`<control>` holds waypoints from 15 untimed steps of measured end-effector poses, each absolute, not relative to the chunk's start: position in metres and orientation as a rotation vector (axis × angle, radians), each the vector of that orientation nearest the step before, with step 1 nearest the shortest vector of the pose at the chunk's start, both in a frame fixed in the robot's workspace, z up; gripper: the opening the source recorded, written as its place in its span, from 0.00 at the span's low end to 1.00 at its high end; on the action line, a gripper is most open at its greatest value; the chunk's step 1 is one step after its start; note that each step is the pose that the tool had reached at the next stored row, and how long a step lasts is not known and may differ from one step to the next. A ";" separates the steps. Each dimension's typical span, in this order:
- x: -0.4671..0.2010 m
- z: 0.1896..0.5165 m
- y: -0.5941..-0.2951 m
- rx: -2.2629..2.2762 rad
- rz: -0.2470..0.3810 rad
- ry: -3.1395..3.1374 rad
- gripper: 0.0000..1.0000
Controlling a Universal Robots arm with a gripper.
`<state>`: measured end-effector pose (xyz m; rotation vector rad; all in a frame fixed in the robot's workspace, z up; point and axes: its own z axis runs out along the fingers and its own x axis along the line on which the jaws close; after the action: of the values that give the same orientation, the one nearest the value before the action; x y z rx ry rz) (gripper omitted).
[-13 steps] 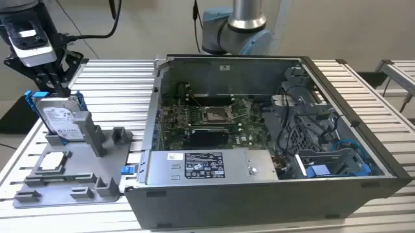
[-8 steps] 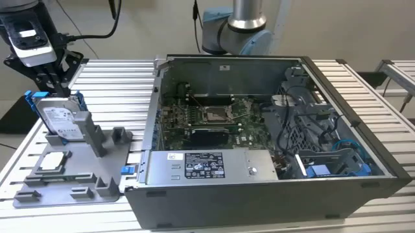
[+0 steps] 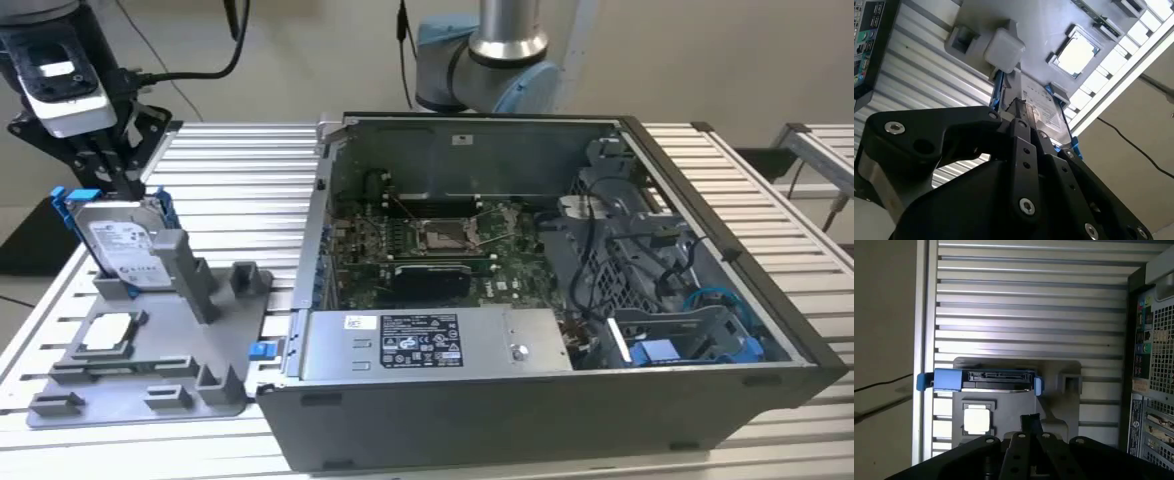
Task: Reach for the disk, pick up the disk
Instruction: 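Reach for the disk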
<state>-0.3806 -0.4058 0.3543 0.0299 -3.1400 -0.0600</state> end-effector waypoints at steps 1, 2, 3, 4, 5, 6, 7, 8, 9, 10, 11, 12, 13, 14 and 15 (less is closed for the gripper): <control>-0.381 0.354 -0.405 0.030 -0.060 -3.140 0.00; -0.381 0.354 -0.404 0.030 -0.060 -3.140 0.00; -0.381 0.354 -0.401 0.030 -0.060 -3.140 0.00; -0.382 0.354 -0.397 0.030 -0.060 -3.140 0.00; -0.383 0.354 -0.394 0.030 -0.060 -3.140 0.00; -0.385 0.354 -0.391 0.030 -0.060 -3.140 0.00; -0.388 0.354 -0.389 0.030 -0.060 -3.140 0.00; -0.391 0.353 -0.388 0.031 -0.060 -3.140 0.00; -0.394 0.353 -0.387 0.031 -0.060 -3.140 0.00; -0.397 0.353 -0.386 0.032 -0.060 -3.140 0.00; -0.401 0.353 -0.385 0.033 -0.060 -3.140 0.00; -0.404 0.352 -0.385 0.033 -0.060 -3.140 0.00; -0.407 0.352 -0.384 0.034 -0.060 -3.140 0.00; -0.411 0.352 -0.383 0.034 -0.060 -3.140 0.00; -0.414 0.352 -0.383 0.035 -0.060 -3.140 0.00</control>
<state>-0.4142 -0.3826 0.3517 0.0350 -3.1399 -0.0600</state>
